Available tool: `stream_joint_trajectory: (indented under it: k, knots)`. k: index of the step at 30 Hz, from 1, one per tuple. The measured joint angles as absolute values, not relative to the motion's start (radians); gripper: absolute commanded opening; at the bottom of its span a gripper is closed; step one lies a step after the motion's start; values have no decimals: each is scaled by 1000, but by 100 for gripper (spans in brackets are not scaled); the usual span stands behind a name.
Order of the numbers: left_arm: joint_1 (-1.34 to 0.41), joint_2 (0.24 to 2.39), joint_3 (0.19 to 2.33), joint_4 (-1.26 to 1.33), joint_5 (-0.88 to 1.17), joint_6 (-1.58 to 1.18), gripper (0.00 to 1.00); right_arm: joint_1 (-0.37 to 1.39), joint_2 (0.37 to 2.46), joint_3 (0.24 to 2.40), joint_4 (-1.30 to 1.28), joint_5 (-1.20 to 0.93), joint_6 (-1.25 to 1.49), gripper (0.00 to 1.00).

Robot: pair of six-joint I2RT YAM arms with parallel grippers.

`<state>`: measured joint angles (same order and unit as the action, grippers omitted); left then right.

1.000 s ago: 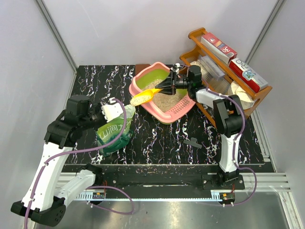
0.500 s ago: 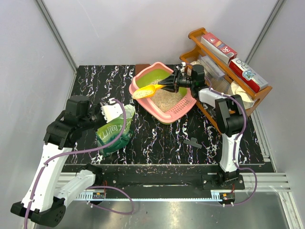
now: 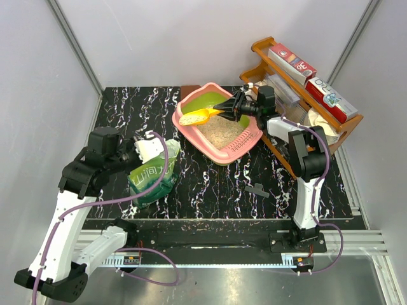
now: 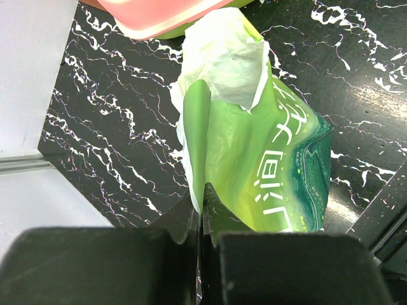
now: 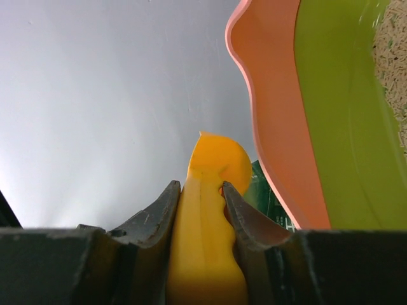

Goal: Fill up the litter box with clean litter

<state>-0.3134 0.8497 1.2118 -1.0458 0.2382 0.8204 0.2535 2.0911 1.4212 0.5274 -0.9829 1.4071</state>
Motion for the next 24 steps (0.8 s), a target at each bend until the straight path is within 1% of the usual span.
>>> stream_joint_trajectory:
  k: [9,24]
  knots:
    - [-313,846,1211,-1048,238,820,1,240,2089,1436,434,-901,1379,0]
    - [-303,844,1211,-1053,239,820,1,236,2077,1490,157,-742,1365,0]
